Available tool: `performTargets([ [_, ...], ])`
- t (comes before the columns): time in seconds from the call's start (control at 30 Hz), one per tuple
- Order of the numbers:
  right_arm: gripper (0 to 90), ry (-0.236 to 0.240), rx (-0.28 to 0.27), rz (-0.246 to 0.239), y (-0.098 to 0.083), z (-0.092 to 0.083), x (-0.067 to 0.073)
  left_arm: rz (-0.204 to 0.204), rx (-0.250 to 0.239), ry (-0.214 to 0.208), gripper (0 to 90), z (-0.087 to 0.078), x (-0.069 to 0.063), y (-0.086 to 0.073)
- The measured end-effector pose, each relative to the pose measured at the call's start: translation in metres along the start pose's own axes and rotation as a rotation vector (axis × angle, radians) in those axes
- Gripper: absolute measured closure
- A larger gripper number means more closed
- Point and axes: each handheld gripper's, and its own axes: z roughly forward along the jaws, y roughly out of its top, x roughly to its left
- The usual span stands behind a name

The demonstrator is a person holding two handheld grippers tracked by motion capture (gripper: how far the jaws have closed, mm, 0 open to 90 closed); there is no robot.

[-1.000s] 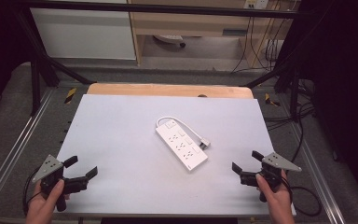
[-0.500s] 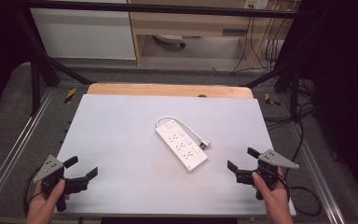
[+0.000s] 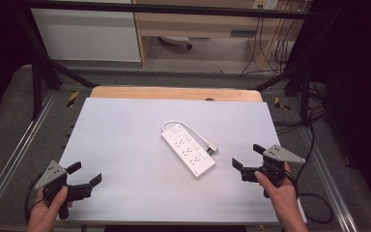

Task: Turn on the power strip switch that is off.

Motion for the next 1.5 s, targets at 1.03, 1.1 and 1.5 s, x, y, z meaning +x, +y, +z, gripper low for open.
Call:
performTargets([
  [1.03,8.7,0.013,-0.007,0.01,0.018,0.034,0.001,0.009,0.006,-0.007,6.1,0.001,-0.001,0.0],
  [1.1,9.0,0.012,-0.007,0.015,0.018,0.036,0.001,0.009,0.006,-0.006,6.1,0.001,-0.002,0.0],
  [1.5,18.6,0.018,-0.01,0.005,0.021,0.05,0.006,0.009,0.006,-0.008,6.1,0.001,-0.001,0.0],
])
